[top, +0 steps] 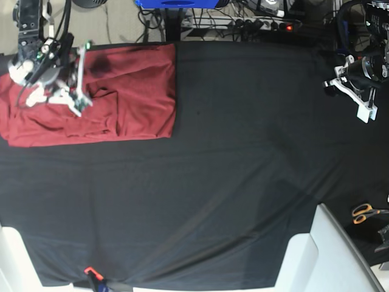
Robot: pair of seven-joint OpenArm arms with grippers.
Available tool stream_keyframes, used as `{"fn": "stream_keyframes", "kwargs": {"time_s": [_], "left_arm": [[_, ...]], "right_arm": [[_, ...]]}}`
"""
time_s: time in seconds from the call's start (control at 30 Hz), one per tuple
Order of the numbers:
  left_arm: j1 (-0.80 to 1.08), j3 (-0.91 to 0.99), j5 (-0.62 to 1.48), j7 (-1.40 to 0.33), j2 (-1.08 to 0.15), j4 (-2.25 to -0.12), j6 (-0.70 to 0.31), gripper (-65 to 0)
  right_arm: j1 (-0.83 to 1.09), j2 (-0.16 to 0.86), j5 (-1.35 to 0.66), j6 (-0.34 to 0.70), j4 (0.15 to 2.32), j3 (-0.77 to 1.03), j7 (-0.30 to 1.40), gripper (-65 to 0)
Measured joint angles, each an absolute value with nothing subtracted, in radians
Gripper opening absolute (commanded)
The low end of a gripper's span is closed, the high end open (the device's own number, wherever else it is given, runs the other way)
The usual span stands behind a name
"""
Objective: Fold the T-shirt properly
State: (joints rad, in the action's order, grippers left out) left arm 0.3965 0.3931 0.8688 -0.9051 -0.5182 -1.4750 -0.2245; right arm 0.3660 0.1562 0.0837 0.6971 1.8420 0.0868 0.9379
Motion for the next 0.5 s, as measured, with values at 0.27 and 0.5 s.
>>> {"fn": "stream_keyframes", "kwargs": {"time_s": [0.27,0.5], "left_arm": [[0.397,0.393,0.869,-0.905,-0.518,-1.475,-0.224,-65.0],[0.396,0.393,0.870,-0.905,-0.518,-1.475,-0.224,-65.0]], "right_arm": [[0.323,0.162,0.090,0.697,1.868,0.020,0.991,-64.2],[0.241,0.149,0.079,0.700,1.726,-0.131,0.980,-64.2]]}}
